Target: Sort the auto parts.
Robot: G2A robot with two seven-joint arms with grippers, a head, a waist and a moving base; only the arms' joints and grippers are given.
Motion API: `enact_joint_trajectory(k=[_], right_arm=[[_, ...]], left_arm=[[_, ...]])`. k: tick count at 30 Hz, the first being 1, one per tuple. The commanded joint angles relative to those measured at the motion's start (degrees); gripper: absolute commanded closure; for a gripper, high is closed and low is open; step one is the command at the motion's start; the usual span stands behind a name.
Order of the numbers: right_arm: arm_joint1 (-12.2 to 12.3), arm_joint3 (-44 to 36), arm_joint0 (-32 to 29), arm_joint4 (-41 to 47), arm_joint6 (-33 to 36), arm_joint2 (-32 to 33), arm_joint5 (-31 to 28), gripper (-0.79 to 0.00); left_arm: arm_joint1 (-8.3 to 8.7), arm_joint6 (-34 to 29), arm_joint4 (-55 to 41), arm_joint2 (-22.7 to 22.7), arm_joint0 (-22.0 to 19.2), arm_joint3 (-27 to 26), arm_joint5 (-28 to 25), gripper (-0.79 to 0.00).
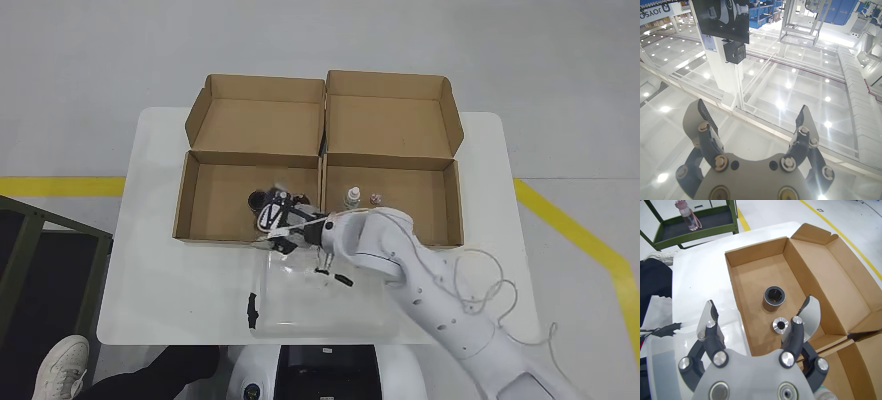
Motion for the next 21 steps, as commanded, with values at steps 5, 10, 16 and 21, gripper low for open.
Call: enact_joint_trajectory(k=[5,10,16,21], right_arm=[[1.6,-6.4,-4.7,0.0,-1.0,4.1,-5.0,-0.785],[3.0,-9.1,-8.6,-0.1,-2.8,8.8,-7.2,-0.785],[4.4,-10.4,-12.5,-0.3,-6.2,15.3,-9.4,-0.785],[5.6,-11.2,-15.7,-0.4,-9.6,20.5,-11.3,-0.785]], left_arm=[[0.0,0.0,0.0,0.0,0.0,0.0,0.0,-0.785],[0.0,0.0,0.0,0.0,0.0,0.0,0.0,-0.785],[0.0,0.0,0.0,0.0,0.0,0.0,0.0,-0.785],[0.0,0.0,0.0,0.0,0.0,0.0,0.0,-0.785]])
